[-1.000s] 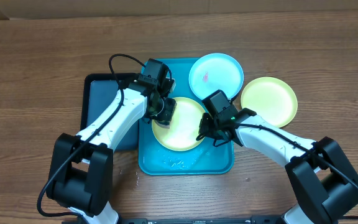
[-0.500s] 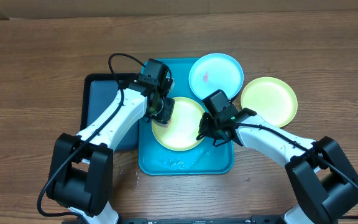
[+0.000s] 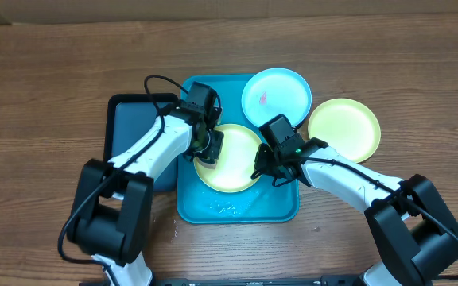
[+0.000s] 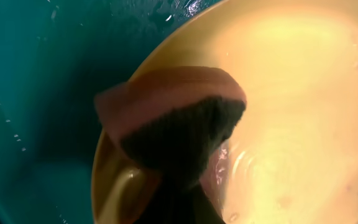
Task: Clean dirty plates on tray and stack at the side
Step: 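Scrub the yellow plate with the sponge while the right gripper holds it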
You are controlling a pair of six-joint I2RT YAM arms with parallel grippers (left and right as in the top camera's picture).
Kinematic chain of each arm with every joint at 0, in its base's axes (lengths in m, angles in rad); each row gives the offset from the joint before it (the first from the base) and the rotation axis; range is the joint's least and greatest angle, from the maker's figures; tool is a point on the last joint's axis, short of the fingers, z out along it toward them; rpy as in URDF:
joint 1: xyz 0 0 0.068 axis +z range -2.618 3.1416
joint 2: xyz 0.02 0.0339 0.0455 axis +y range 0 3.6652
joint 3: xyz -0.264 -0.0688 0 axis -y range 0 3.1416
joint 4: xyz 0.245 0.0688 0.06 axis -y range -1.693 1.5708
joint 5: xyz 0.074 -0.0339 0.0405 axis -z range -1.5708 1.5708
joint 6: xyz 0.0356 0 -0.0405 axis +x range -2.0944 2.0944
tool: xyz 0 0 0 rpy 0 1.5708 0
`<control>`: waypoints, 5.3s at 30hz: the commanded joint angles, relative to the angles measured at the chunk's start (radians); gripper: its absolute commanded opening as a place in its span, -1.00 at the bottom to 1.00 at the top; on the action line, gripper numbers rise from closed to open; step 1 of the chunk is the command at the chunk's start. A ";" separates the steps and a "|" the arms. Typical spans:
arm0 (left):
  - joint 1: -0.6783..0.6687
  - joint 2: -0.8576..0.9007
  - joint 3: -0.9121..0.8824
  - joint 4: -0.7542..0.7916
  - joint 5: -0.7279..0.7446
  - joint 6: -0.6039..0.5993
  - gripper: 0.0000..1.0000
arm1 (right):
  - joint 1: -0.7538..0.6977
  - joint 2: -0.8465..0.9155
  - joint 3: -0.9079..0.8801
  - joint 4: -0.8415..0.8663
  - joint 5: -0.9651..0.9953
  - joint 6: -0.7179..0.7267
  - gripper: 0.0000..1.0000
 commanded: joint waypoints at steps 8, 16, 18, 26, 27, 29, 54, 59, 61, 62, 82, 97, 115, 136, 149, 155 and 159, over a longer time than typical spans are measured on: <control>-0.010 0.032 0.001 -0.005 0.017 -0.010 -0.92 | -0.002 0.021 0.012 0.010 -0.007 -0.006 -0.92; -0.010 0.059 0.009 -0.019 0.034 -0.009 -0.92 | -0.002 0.021 0.012 0.014 -0.013 -0.006 -0.92; -0.010 0.087 0.009 -0.020 0.035 -0.006 -0.92 | -0.002 0.021 0.013 0.017 -0.014 -0.006 -0.92; -0.010 0.166 0.019 -0.108 0.182 0.145 -0.92 | -0.002 0.021 0.012 0.016 -0.017 -0.007 -0.92; -0.010 0.162 0.032 -0.135 0.205 0.166 -0.92 | -0.002 0.021 0.012 0.017 -0.016 -0.007 -0.92; -0.009 0.156 0.072 -0.186 0.259 0.206 -0.92 | -0.002 0.021 0.012 0.018 -0.016 -0.007 -0.92; -0.023 0.077 0.295 -0.341 0.003 0.094 -0.92 | -0.002 0.021 0.012 0.005 -0.012 -0.008 -0.92; -0.023 0.077 0.129 -0.148 -0.016 0.087 -0.92 | -0.002 0.021 0.012 0.005 -0.012 -0.007 -0.92; -0.023 0.077 0.083 -0.085 -0.061 0.048 -0.92 | -0.002 0.021 0.012 0.006 -0.013 -0.007 -0.92; -0.023 0.077 0.066 -0.063 -0.077 0.028 -0.92 | -0.002 0.021 0.012 0.006 -0.013 -0.007 -0.92; 0.019 0.050 0.142 -0.140 0.352 -0.010 -0.91 | -0.002 0.021 0.012 -0.003 -0.012 -0.008 -0.92; 0.026 -0.049 0.147 -0.188 0.057 0.013 -0.92 | -0.002 0.021 0.012 0.002 -0.013 -0.007 -0.92; 0.021 -0.034 -0.116 0.091 0.161 -0.021 -0.92 | -0.002 0.021 0.012 0.006 -0.013 -0.007 -0.92; 0.037 -0.020 0.167 -0.089 0.348 -0.002 -0.92 | -0.002 0.021 0.012 0.002 -0.013 -0.007 -0.92; 0.020 0.000 0.053 -0.049 0.021 -0.001 -0.92 | -0.002 0.021 0.012 0.002 -0.013 -0.007 -0.91; 0.020 0.014 -0.076 0.087 0.030 -0.003 -0.89 | -0.002 0.021 0.012 0.002 -0.013 -0.007 -0.91; 0.020 0.022 -0.101 0.107 0.044 -0.002 -0.91 | -0.002 0.021 0.012 0.003 -0.013 -0.007 -0.91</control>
